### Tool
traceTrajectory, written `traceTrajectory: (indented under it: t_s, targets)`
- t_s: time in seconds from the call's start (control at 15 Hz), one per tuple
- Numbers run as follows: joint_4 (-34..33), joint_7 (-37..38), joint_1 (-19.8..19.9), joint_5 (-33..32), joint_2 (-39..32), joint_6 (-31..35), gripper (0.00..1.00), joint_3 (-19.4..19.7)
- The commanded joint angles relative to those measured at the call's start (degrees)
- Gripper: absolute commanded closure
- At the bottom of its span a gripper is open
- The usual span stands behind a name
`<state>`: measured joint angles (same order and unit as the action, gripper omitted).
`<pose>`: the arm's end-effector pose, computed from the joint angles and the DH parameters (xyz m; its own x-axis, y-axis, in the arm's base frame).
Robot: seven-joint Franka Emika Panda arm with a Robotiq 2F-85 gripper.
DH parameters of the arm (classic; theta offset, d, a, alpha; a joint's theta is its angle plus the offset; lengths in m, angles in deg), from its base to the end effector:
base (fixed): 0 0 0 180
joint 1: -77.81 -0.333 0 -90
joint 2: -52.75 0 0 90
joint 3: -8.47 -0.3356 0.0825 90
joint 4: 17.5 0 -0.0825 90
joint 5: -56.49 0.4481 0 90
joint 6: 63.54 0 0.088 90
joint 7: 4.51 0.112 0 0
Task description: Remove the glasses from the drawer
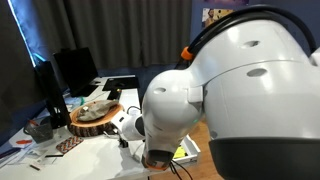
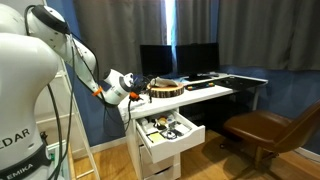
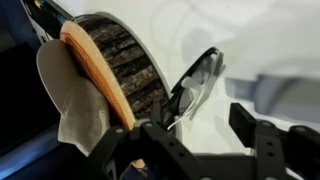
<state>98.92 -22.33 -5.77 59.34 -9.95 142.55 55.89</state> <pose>0.5187 0.4030 0.0930 -0.0621 0.9627 0.2632 0.6233 -0.1685 0.7636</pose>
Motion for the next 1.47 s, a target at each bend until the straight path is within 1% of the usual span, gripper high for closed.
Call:
traceTrajectory:
  t_s: [0.0,0.07,0.33,0.53,0.6,0.67,0.73,1.0,1.2,1.4]
  targets:
    - [1.24,-2.57,-1.47,1.06,2.94,0.32,0.04,1.57]
    - [1.85,-3.01,-1.98,0.74,4.27,-0.10,0.01,2.37]
    - [5.69,-3.23,-3.83,-0.57,13.44,-4.69,0.00,4.32]
    - [9.77,-3.50,-7.52,-1.09,20.44,-10.04,0.00,9.11]
    - [11.71,-4.05,-9.26,-2.23,23.62,-13.50,0.00,11.34]
    - [12.85,-3.85,-11.15,-2.73,25.33,-15.29,0.00,14.02]
    - [14.21,-3.64,-13.88,-3.13,26.67,-18.26,0.00,17.80]
    - [18.90,-2.92,-22.70,-8.85,34.49,-24.71,0.00,30.75]
    - [22.19,-3.00,-30.34,-12.61,39.86,-26.45,0.00,41.34]
    - [25.64,-3.32,-40.31,-13.02,44.45,-25.22,0.00,53.73]
